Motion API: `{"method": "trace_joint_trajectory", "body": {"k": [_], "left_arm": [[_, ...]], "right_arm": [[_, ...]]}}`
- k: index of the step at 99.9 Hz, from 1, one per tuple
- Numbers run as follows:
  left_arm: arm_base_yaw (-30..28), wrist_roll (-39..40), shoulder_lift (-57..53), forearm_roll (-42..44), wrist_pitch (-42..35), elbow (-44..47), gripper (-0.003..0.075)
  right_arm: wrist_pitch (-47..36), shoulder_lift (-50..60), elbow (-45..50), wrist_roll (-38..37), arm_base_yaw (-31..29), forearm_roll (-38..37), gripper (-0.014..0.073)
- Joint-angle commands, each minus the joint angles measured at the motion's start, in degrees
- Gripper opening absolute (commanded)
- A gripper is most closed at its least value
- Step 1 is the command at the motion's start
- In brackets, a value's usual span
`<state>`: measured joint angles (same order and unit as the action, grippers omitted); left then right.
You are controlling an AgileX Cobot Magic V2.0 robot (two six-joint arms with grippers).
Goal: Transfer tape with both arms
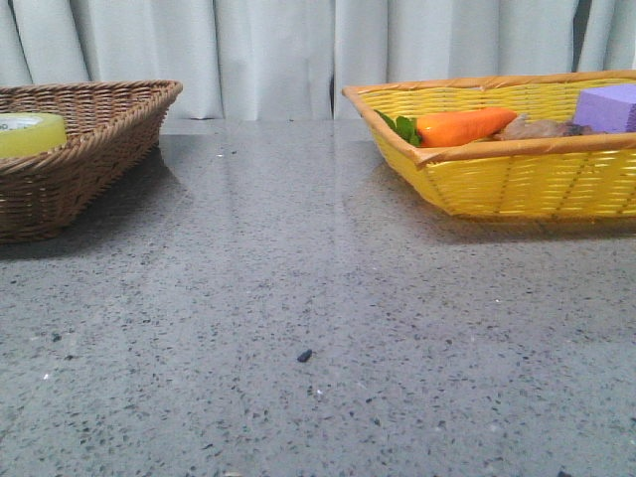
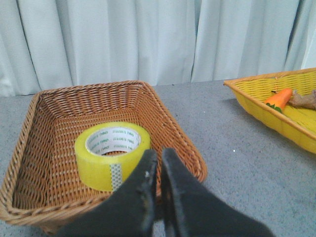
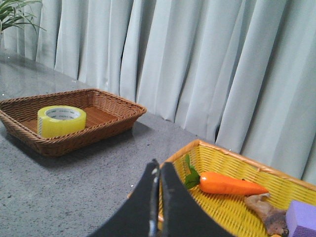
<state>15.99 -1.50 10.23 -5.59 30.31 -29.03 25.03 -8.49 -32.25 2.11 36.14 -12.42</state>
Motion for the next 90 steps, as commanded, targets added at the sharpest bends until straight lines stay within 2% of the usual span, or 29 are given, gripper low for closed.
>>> {"method": "trace_joint_trajectory", "body": {"k": [1,30,74,90], "left_arm": [[0.1,0.1,-1.9,-0.8,-5.2,0.8,-0.0021],[0.1,0.1,-3.0,-1.0,-5.2,7.3,-0.0021],[0.1,0.1,-3.1,-0.6,-5.4,15.9,-0.0021],[-1.5,0.2,-7.0,-0.6,-9.2,19.1,-0.0021]], "right_arm": [[-7.7,0.9,1.0,-0.2,-0.3,-2.0,-0.0074],[-7.2,1.1,4.2,-0.2,-0.3,-2.0,-0.0074],[-6.3,1.1,4.2,-0.2,-0.3,-2.0,-0.0074],[-6.3,1.1,4.2,-0.2,-0.3,-2.0,-0.0074]]}}
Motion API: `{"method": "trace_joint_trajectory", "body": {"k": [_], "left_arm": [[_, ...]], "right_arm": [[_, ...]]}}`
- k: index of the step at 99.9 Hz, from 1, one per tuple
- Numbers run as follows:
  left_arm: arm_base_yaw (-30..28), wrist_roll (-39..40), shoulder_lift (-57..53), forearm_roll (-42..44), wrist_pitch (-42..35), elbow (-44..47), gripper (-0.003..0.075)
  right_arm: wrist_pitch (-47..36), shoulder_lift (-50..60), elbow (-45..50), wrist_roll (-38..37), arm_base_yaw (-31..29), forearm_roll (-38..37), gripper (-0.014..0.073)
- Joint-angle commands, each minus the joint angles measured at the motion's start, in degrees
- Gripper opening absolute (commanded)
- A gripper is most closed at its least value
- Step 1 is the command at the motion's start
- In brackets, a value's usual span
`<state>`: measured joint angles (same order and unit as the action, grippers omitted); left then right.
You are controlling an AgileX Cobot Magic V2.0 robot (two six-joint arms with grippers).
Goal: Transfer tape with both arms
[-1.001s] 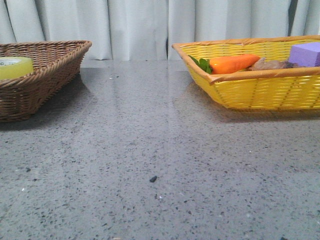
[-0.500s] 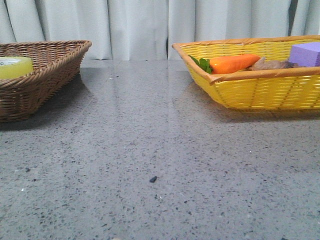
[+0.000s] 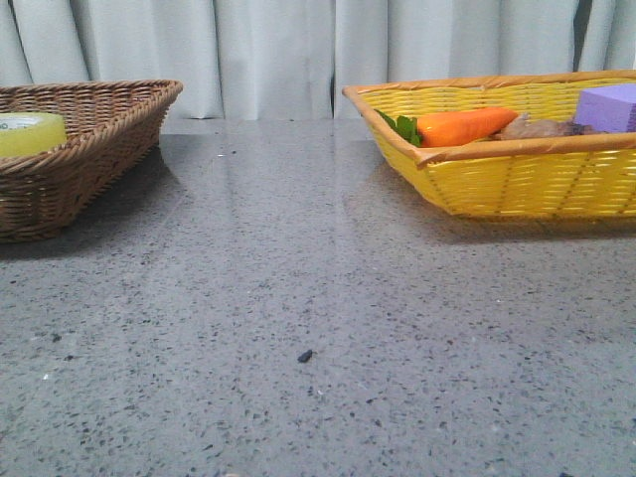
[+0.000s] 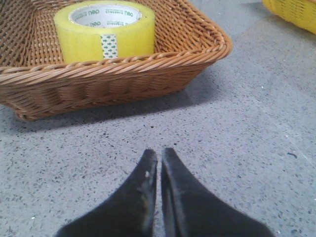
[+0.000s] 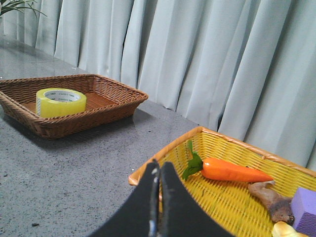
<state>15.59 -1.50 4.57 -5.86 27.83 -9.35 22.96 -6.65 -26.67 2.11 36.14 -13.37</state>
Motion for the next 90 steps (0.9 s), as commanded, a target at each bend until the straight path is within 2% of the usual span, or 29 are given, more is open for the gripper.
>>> {"method": "trace_joint_trajectory", "body": {"k": [1,23,37,90], "left_arm": [[-1.3,0.2,-1.8,-0.4,-6.9,-0.4,-0.0021],[-7.7,0.2,-6.3,-0.6,-8.1,4.7,-0.0021],[-10.4,0.3,-6.6,-0.6,-12.2,10.1,-0.0021],[-10.3,0.8,-6.6,-0.1,-11.7,10.1,-0.0021]], "right_arm": [[-4.3,-0.7,-1.4,-0.2,-0.3,-1.1,-0.0074],[-4.3,-0.7,-1.4,-0.2,-0.3,-1.1,-0.0074],[-4.4,-0.7,-1.4,-0.2,-0.3,-1.1,-0.0074],[-4.4,-0.7,-1.4,-0.2,-0.3,-1.1,-0.0074]]}}
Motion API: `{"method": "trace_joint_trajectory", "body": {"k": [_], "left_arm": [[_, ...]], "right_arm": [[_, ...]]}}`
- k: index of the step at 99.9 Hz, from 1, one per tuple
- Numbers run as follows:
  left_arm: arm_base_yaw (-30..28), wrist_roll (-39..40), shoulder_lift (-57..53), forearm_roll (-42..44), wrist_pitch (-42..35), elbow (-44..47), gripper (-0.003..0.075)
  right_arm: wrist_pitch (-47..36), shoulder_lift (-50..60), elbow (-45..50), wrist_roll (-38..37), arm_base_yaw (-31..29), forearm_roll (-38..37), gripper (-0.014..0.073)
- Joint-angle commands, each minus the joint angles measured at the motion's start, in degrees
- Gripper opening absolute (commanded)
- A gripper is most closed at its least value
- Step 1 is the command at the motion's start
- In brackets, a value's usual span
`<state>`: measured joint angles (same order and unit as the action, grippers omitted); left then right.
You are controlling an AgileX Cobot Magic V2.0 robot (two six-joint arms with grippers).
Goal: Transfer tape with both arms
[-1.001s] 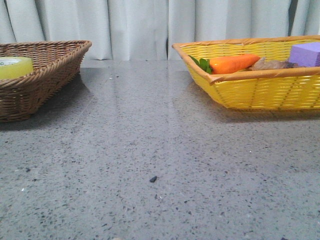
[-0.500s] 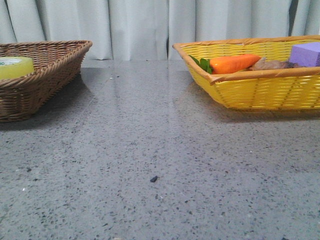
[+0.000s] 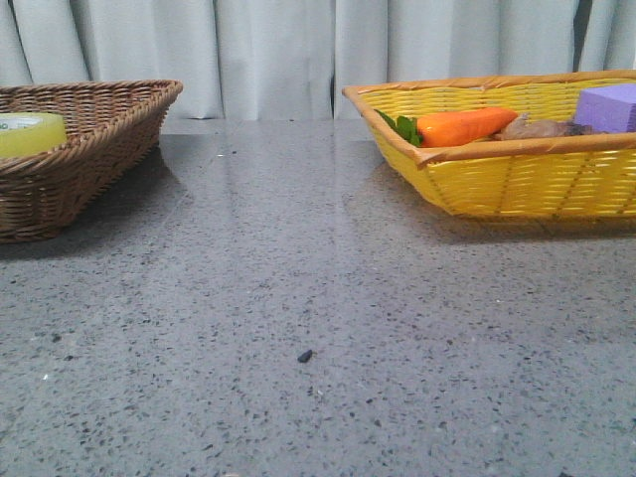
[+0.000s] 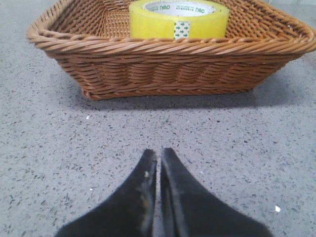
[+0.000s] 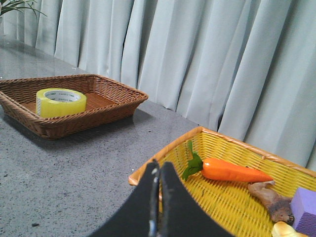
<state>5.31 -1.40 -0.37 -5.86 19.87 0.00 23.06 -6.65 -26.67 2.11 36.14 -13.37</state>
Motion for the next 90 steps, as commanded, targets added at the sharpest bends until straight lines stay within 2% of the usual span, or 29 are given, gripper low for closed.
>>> {"method": "trace_joint_trajectory", "body": {"k": [1,37,57,71,79,90], "left_arm": [[-0.1,0.7,-1.7,-0.1,-3.7,0.8,-0.0021],[-0.1,0.7,-1.7,-0.1,-3.7,0.8,-0.0021],[-0.1,0.7,-1.7,-0.1,-3.7,0.8,-0.0021],[-0.1,0.7,-1.7,-0.1,-3.7,0.8,-0.0021],[-0.1,0.7,-1.7,-0.1,-3.7,0.8,-0.0021],[-0.1,0.7,-1.7,-0.1,-3.7,0.8,-0.0021]], "right_arm": [[-4.5,-0.7,-1.4,-0.2,-0.3,-1.1,-0.0074],[-4.6,-0.7,-1.3,-0.2,-0.3,-1.1,-0.0074],[-7.0,-0.7,2.8,-0.2,-1.6,-1.1,-0.0074],[-10.1,-0.7,9.2,-0.2,-7.7,-1.1,-0.0074],[-14.1,-0.7,13.2,-0.2,-13.2,-1.1,-0.0074],[-21.5,-0.7,18.5,-0.2,-21.1,3.7,-0.0074]]}}
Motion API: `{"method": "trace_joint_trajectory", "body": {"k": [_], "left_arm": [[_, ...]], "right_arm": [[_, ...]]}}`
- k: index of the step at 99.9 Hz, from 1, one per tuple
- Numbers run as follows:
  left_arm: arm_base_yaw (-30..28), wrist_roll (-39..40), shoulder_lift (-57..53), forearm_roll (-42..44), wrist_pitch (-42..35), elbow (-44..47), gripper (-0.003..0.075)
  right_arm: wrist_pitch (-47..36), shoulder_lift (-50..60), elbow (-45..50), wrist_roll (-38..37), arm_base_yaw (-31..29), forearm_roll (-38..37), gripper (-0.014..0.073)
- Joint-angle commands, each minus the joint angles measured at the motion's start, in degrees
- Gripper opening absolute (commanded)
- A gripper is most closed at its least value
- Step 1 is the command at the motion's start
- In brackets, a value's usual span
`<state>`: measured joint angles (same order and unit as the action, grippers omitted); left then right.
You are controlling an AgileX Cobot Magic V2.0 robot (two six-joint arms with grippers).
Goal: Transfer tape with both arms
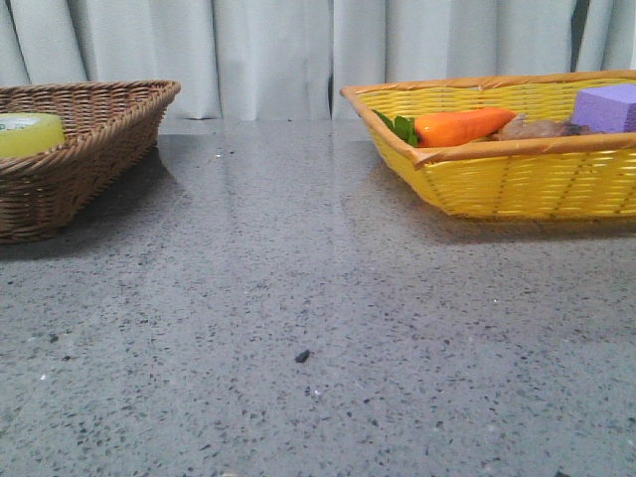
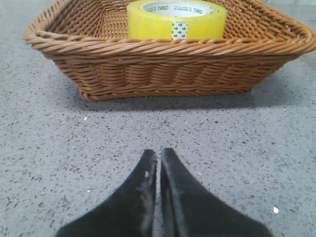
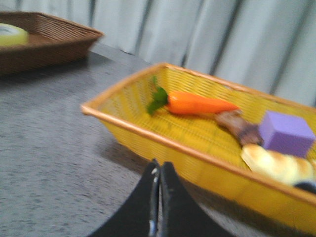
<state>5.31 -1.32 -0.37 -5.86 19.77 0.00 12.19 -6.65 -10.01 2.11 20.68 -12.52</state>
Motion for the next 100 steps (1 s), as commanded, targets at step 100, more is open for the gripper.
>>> {"method": "trace_joint_trajectory", "body": {"k": [100], "left_arm": [[-0.1,0.7,-1.7,-0.1,-3.6,0.8,-0.0021]], "right_arm": [[6.2,8.4,11.7,-0.2,-25.8,12.5,-0.0074]]}}
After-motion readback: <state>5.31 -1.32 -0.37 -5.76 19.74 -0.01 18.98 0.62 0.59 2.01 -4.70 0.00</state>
